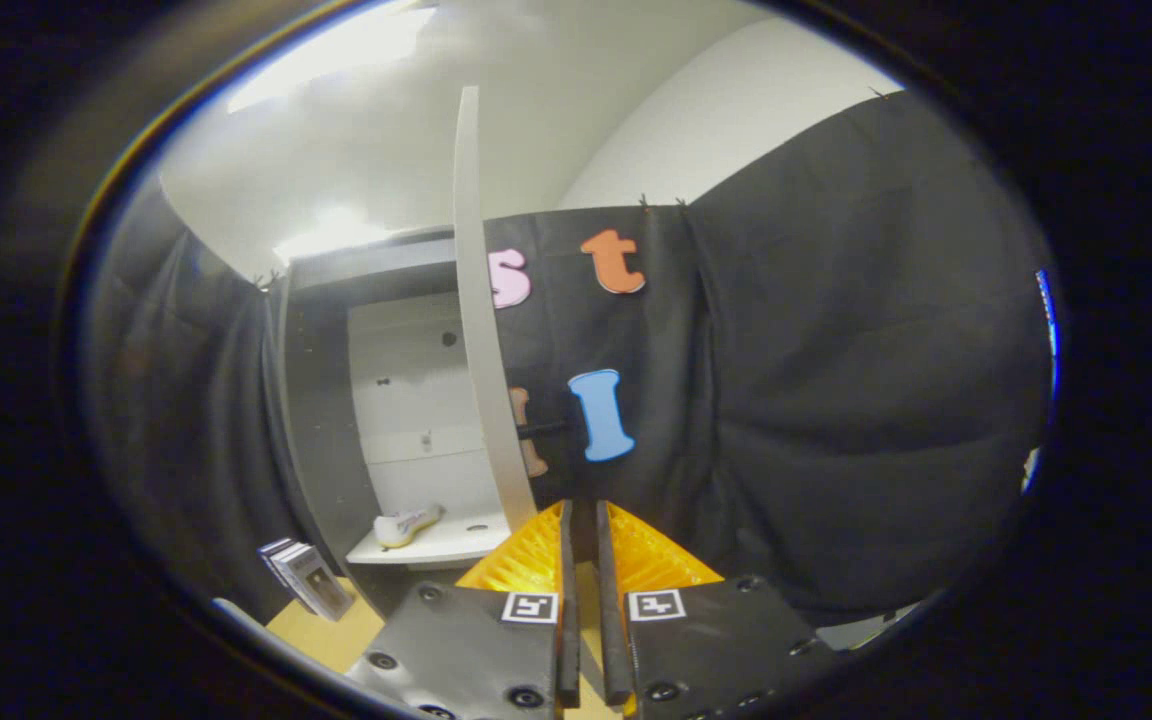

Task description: Open the shoe cabinet door, grab the shoes and put them into the shoe cabinet, then close the shoe cabinet door.

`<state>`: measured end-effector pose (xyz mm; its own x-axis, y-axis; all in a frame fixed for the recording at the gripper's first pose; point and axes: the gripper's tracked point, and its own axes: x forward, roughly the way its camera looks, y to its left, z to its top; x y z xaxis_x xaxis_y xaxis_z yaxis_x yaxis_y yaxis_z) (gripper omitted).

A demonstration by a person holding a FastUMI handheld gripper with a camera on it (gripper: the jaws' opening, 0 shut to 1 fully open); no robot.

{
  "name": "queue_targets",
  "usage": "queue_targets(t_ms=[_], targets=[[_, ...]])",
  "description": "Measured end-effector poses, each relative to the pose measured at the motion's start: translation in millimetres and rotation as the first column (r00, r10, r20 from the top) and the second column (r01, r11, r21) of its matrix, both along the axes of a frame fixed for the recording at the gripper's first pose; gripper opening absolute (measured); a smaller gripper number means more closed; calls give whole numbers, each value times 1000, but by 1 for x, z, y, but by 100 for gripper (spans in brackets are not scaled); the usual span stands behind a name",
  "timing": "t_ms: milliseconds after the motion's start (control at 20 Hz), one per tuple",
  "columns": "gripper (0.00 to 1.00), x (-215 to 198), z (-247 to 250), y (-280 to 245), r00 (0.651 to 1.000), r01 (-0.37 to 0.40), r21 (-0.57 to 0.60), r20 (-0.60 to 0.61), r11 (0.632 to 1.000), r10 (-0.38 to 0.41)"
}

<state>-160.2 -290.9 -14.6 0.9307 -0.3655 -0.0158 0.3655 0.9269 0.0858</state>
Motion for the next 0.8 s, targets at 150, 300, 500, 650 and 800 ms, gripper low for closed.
queue_targets(t_ms=[150,300,500,650,800], targets=[[11,-13,-11,-19,999,41,16,-20,999,-41],[11,-21,-22,-23,997,58,43,-44,997,-57],[11,-23,-24,-13,998,44,24,-51,999,-42],[11,-22,-23,1,999,17,-14,-45,1000,-18],[11,-16,-22,24,999,-24,-48,-35,999,22]])
